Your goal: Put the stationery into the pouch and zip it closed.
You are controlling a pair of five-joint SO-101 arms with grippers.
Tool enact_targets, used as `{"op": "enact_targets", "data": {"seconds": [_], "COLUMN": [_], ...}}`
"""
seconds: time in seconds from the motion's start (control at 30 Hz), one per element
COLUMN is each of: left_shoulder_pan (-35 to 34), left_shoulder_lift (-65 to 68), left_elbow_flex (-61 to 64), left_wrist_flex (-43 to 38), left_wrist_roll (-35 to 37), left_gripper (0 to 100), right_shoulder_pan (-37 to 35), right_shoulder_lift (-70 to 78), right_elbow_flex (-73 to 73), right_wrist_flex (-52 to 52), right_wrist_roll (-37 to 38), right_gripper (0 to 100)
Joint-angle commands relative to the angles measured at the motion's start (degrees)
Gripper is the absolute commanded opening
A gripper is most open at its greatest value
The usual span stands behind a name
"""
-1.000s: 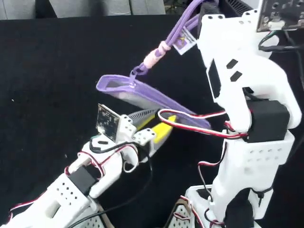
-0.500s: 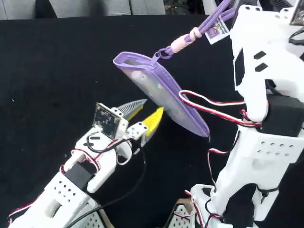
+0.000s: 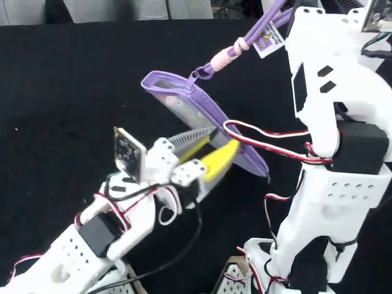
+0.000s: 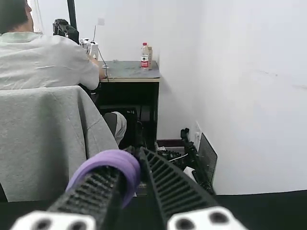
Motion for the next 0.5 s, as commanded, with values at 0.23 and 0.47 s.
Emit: {"op": "enact_targets", "data": {"seconds": [0.23,0.47], "left_shoulder_pan": [4.79,2.77], "left_shoulder_lift": [3.78,25.32], "left_elbow_flex": [-5.76,-12.62], "left_wrist_flex": [-10.11,-19.43], "left_wrist_roll": [-0.88,-0.7], "left_gripper": [17,13], "right_shoulder_pan": [-0.79,-0.53], "right_shoulder_lift": [-0.31,-0.4], "right_elbow_flex": [-1.01,-1.01], "right_wrist_flex": [0.44,0.44], "right_wrist_roll": [-0.7,-0.53], "right_gripper": [1.1,1.1]}}
